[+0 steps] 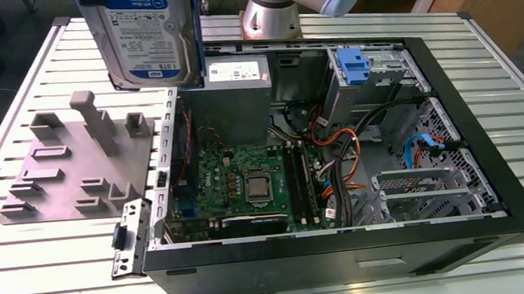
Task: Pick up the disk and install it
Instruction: 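Pick up the disk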
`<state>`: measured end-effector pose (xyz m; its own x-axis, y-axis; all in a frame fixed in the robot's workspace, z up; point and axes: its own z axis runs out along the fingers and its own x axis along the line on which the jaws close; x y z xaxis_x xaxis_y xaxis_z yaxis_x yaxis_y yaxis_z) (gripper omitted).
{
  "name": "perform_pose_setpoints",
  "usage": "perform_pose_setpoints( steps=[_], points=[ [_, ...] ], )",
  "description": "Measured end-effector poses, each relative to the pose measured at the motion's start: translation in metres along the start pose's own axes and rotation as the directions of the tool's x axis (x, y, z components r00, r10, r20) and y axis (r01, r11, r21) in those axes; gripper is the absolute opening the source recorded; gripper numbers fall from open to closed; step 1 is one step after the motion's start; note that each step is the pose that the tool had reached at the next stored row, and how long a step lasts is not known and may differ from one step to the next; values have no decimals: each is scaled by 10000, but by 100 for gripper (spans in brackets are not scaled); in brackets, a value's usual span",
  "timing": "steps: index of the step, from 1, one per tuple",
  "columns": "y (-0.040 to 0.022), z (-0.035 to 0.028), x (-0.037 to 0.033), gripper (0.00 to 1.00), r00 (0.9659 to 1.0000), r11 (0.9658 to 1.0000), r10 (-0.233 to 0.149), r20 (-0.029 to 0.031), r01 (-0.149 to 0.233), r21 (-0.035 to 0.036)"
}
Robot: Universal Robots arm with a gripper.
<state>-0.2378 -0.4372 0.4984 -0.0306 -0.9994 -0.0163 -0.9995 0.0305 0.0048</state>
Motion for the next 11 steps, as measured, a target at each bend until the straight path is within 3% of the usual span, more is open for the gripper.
perform_pose_setpoints(
  steps=[11],
  points=[
    [-247,6,-8,37,10000,10000,0,0,0,0]
  ],
)
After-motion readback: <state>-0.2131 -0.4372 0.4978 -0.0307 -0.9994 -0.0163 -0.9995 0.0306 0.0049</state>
